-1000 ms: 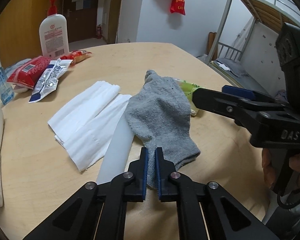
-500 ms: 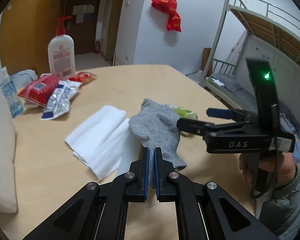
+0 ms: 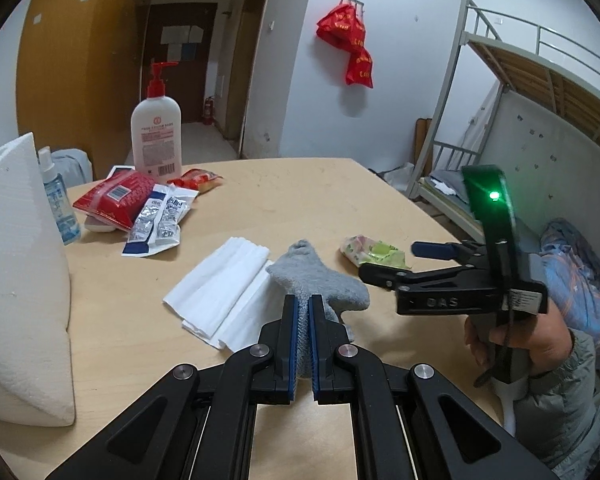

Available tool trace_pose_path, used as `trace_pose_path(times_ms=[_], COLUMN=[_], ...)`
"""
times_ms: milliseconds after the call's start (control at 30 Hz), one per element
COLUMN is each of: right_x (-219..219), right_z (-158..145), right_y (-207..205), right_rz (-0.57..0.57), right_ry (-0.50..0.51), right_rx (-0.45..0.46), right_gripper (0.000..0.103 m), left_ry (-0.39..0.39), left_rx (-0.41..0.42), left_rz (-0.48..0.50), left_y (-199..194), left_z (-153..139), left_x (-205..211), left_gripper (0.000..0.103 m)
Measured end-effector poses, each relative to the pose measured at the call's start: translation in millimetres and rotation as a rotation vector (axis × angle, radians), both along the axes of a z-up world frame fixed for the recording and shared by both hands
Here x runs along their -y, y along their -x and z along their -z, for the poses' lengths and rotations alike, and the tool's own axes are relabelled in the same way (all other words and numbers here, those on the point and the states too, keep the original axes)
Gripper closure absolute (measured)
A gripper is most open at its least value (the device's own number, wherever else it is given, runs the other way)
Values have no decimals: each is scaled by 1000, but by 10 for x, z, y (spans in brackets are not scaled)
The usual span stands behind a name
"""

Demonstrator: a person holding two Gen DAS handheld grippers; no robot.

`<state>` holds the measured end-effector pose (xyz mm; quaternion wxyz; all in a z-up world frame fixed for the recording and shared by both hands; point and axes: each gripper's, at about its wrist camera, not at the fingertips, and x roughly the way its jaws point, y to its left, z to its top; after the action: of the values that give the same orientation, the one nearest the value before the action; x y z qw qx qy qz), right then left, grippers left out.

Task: Organize soft objects
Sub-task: 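Lift the grey sock with the left gripper while the right gripper grasps the green packet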

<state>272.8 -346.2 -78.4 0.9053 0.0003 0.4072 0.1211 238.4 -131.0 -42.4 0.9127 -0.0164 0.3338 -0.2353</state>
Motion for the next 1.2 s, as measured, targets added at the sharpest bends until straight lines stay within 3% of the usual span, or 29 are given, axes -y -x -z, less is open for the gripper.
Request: trace_pose_path(times_ms=[133,200,333,733,1000,1200], right_x=[-3,-10,5,136,212,201], right_z=[103,127,101,-205,-536,-760], right_y=[-82,-85,-56,203,582,904], right_rz=[14,21,15,20,17,5], right_ry=[19,35,13,-100,-197,-210], right_rx=[-56,-60,-58,48,146,222], right_gripper=[34,38,65,68,68,68], left_ry=[1,1,7,3,-2,-5], left_rx=[-2,-9,-8,33,133,185], left_rz=[-1,0,-2,10,-8,-24], left_y=[13,17,18,98,330,527], left_z=[6,16,14,-223,-545,-686], left_x=[-9,-10,-23,37,17,-13], left_gripper=[98,98,98,98,98,98])
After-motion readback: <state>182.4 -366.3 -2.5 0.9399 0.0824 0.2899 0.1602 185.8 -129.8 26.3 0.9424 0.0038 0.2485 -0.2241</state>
